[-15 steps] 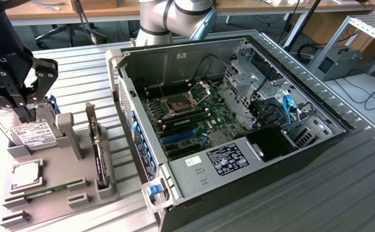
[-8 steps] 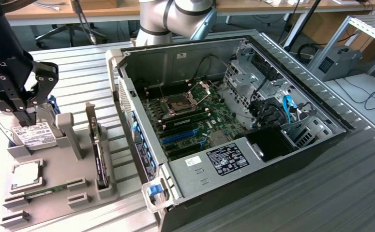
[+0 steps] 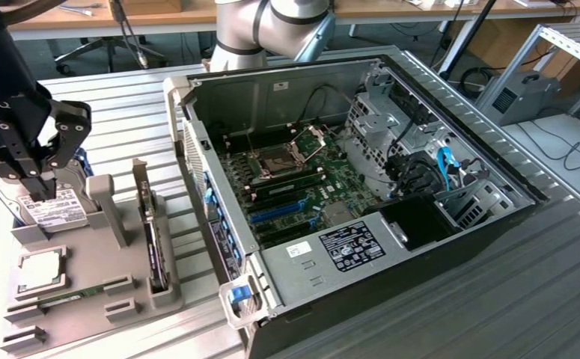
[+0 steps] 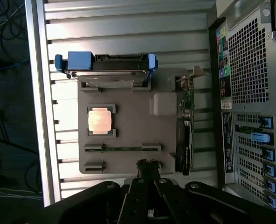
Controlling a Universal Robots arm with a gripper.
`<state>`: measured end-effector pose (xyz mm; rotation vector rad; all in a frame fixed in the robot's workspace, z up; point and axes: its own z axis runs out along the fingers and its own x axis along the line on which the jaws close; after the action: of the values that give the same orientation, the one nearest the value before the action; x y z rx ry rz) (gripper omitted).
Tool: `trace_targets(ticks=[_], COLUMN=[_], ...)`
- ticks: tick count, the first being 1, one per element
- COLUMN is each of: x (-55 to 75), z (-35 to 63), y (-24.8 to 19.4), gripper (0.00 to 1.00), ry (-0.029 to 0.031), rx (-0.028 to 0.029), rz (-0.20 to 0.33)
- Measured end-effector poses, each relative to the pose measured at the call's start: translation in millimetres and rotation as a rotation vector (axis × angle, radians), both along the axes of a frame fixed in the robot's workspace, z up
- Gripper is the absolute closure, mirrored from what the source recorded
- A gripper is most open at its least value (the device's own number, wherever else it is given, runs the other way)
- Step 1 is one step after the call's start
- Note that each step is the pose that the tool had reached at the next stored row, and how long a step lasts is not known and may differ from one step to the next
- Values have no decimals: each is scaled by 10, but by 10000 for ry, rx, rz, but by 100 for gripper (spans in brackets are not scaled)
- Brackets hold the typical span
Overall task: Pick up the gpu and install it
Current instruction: 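Reach for the gpu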
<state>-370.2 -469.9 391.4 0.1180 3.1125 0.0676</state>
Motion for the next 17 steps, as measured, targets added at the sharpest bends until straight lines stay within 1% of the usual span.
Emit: trace_targets(ticks=[17], x=[0], z=[-3], y=[-106], gripper=[89], ry=[0], rx=[1], rz=[0])
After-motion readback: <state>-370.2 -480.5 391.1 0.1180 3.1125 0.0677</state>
